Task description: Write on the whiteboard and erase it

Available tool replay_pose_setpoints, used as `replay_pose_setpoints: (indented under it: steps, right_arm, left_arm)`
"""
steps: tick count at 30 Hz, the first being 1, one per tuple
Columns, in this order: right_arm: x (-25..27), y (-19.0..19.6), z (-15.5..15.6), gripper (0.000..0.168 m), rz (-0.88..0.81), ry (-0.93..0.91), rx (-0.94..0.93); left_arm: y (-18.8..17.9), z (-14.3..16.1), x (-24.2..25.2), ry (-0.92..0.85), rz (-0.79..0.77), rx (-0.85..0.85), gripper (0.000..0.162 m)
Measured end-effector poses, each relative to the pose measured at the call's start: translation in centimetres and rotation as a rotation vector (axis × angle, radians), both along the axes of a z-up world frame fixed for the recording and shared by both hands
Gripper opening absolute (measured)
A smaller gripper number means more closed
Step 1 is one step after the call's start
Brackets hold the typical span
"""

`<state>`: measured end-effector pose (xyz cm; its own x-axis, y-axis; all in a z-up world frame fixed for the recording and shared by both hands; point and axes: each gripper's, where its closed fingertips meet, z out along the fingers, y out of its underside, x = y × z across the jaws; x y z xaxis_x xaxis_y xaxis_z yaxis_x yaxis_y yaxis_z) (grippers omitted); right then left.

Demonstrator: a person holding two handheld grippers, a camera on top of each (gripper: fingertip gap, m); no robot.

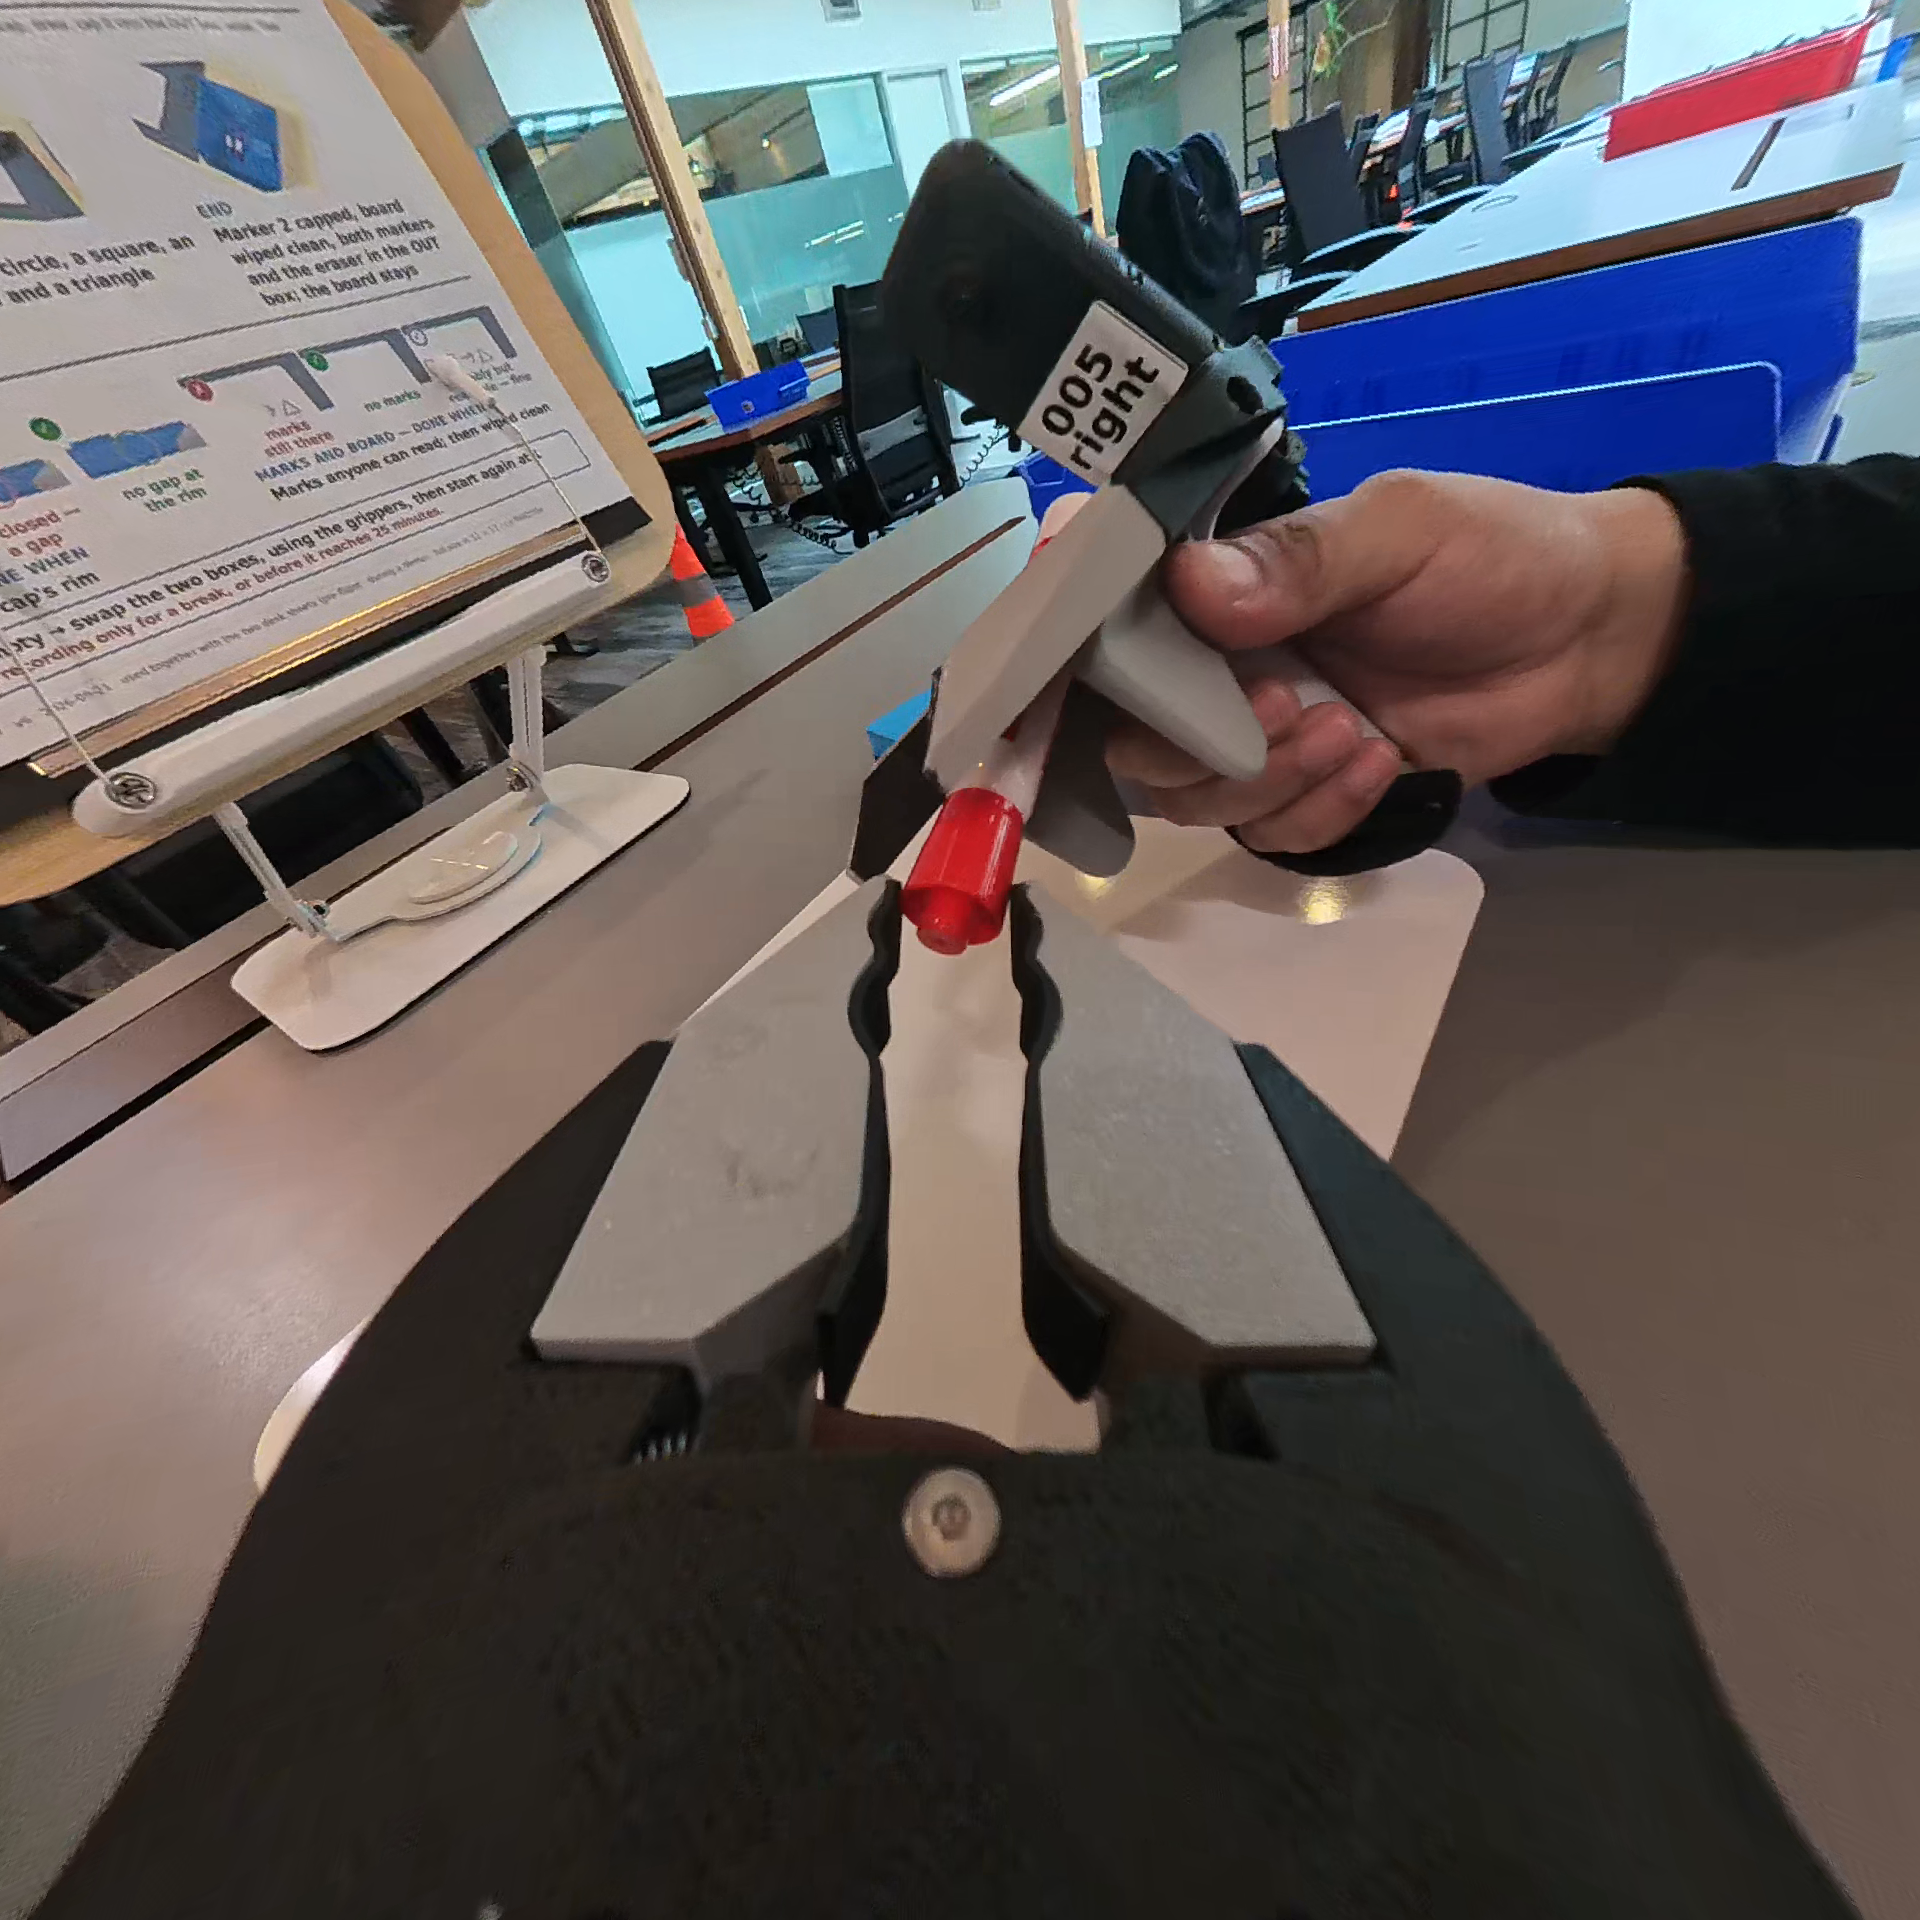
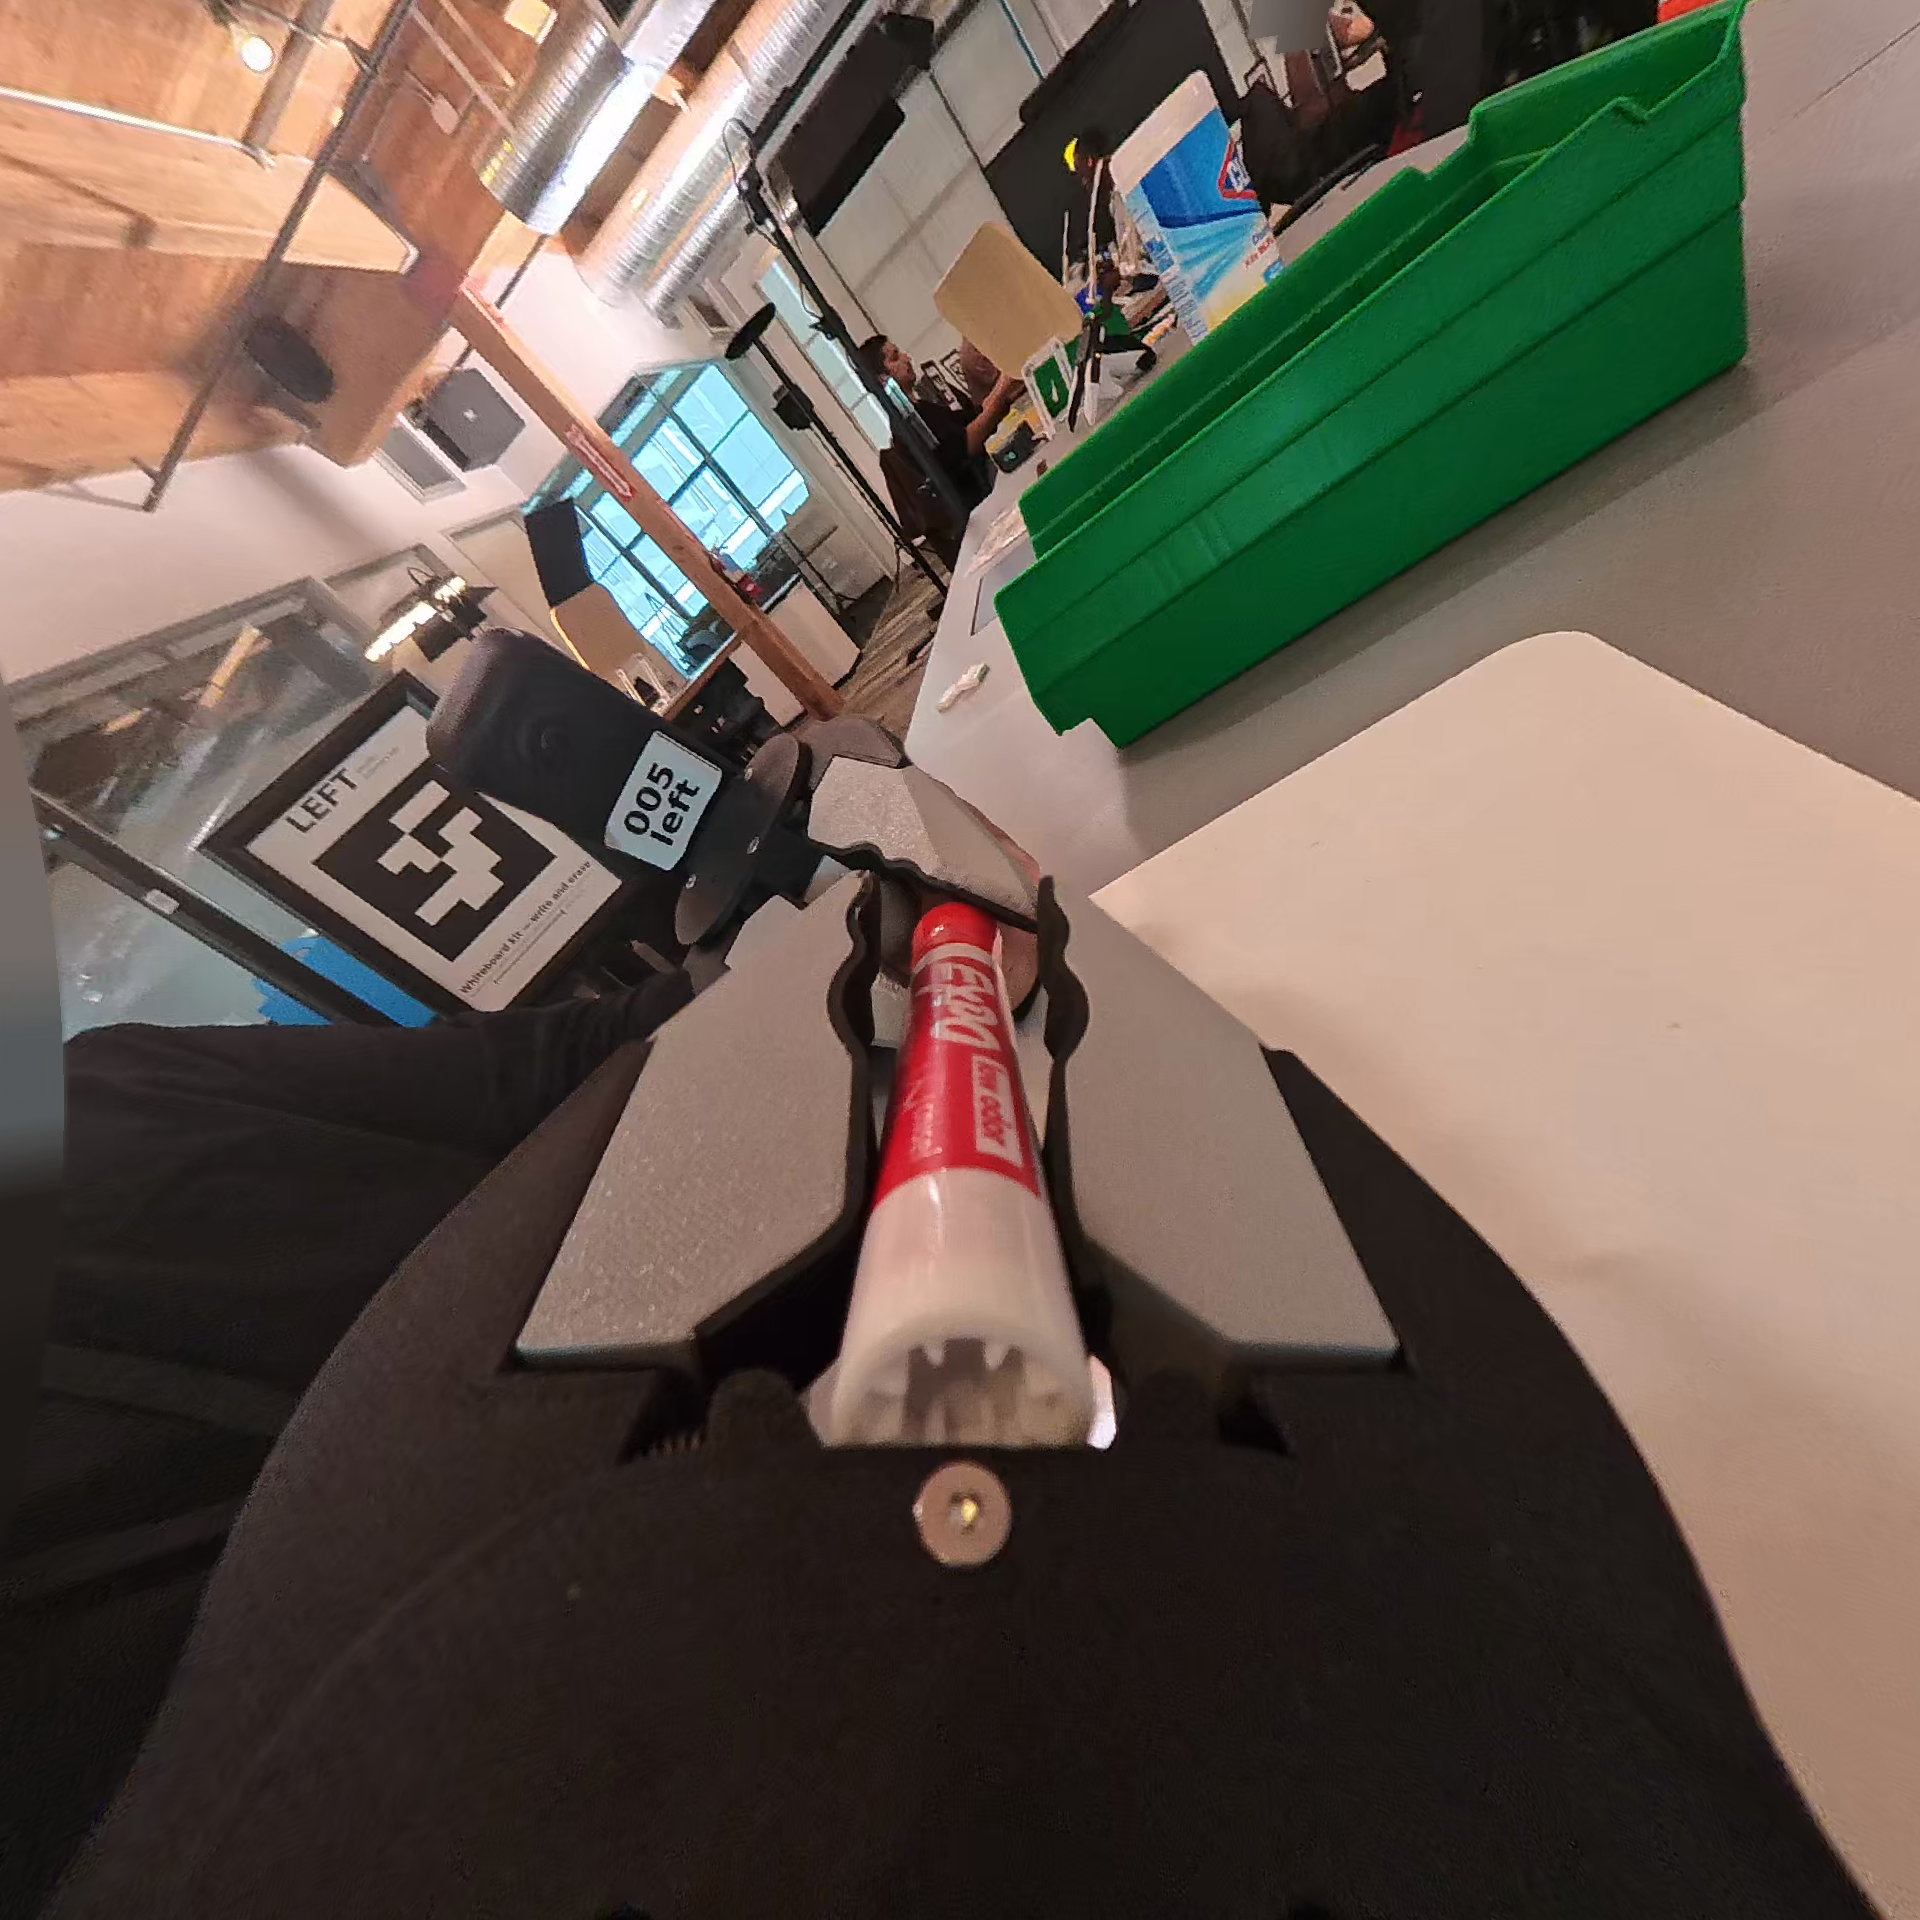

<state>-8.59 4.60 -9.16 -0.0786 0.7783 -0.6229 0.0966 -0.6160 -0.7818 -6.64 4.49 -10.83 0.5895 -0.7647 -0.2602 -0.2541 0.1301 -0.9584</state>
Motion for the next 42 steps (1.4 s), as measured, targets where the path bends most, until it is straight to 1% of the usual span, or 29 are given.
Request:
replay_pose_setpoints:
  steps: [1, 8, 11, 13, 15, 19, 21, 23, 26, 27, 29, 31, 32, 33, 34, 35, 37, 38, 40, 42]
  right_arm:
    - [0.0, 0.0, 0.0, 0.028, 0.002, 0.000, -0.006]
    - [-0.1, -0.2, -0.5, 0.027, 0.023, -0.023, -0.034]
    - [-0.1, -0.5, -0.7, 0.028, 0.032, -0.044, 0.012]
    - [-0.2, -0.8, -0.8, 0.027, 0.035, -0.067, 0.074]
    - [-0.4, -1.0, -0.7, 0.027, 0.013, -0.085, 0.167]
    - [-0.5, -2.0, 0.2, 0.027, 0.040, -0.066, 0.262]
    - [-0.5, -3.0, 0.5, 0.027, 0.086, -0.045, 0.298]
    - [-0.5, -4.3, 1.1, 0.027, 0.148, -0.011, 0.340]
    - [-0.5, -6.0, 2.1, 0.027, 0.211, 0.031, 0.398]
    - [-0.5, -6.0, 2.1, 0.027, 0.201, 0.024, 0.400]
    - [-0.4, -4.7, 2.0, 0.027, 0.136, -0.007, 0.387]
    - [-0.3, -2.6, 1.1, 0.027, 0.044, -0.061, 0.342]
    - [-0.3, -1.8, 0.6, 0.027, 0.009, -0.081, 0.286]
    - [-0.3, -1.4, 0.5, 0.026, 0.000, -0.067, 0.212]
    - [-0.4, -1.1, 0.4, 0.026, -0.006, -0.050, 0.152]
    - [-0.4, -0.9, 0.3, 0.027, -0.011, -0.043, 0.145]
    - [-0.4, -1.0, 0.0, 0.027, -0.014, -0.075, 0.219]
    - [-0.4, -1.3, 0.2, 0.027, -0.010, -0.074, 0.247]
    - [-0.4, -2.4, 1.4, 0.027, 0.032, -0.025, 0.289]
    - [-0.3, -4.2, 2.8, 0.026, 0.094, 0.042, 0.363]
  left_arm:
    - [0.0, 0.0, 0.0, 0.003, 0.000, 0.000, 0.018]
    - [-0.5, -1.1, 0.6, 0.120, -0.011, 0.057, 0.017]
    - [-0.7, -1.4, 0.7, 0.142, -0.018, 0.055, 0.017]
    - [-0.8, -1.7, 0.6, 0.150, -0.027, 0.019, 0.017]
    - [-1.1, -2.0, 0.7, 0.119, -0.068, -0.074, 0.017]
    - [-2.6, -1.5, 1.1, -0.049, -0.231, -0.306, 0.016]
    - [-3.8, -1.5, 1.6, -0.120, -0.345, -0.454, 0.017]
    - [-5.5, -1.1, 2.0, -0.222, -0.505, -0.665, 0.017]
    - [-7.0, 0.0, 2.0, -0.339, -0.657, -0.825, 0.017]
    - [-6.6, -0.1, 2.0, -0.338, -0.633, -0.798, 0.017]
    - [-4.9, 0.0, 1.9, -0.291, -0.495, -0.626, 0.017]
    - [-2.4, 0.2, 1.0, -0.185, -0.256, -0.345, 0.017]
    - [-1.5, 0.4, 0.4, -0.100, -0.138, -0.184, 0.018]
    - [-1.1, 0.2, 0.2, 0.007, -0.057, -0.049, 0.017]
    - [-1.0, -0.4, 0.3, 0.096, -0.006, 0.025, 0.017]
    - [-1.0, -1.2, 0.6, 0.138, 0.004, 0.024, 0.017]
    - [-1.2, -1.9, 0.9, 0.121, -0.037, -0.067, 0.017]
    - [-1.6, -1.6, 1.0, 0.069, -0.084, -0.128, 0.017]
    - [-3.1, -0.4, 1.3, -0.119, -0.252, -0.342, 0.016]
    - [-5.2, 1.1, 1.4, -0.315, -0.484, -0.601, 0.017]
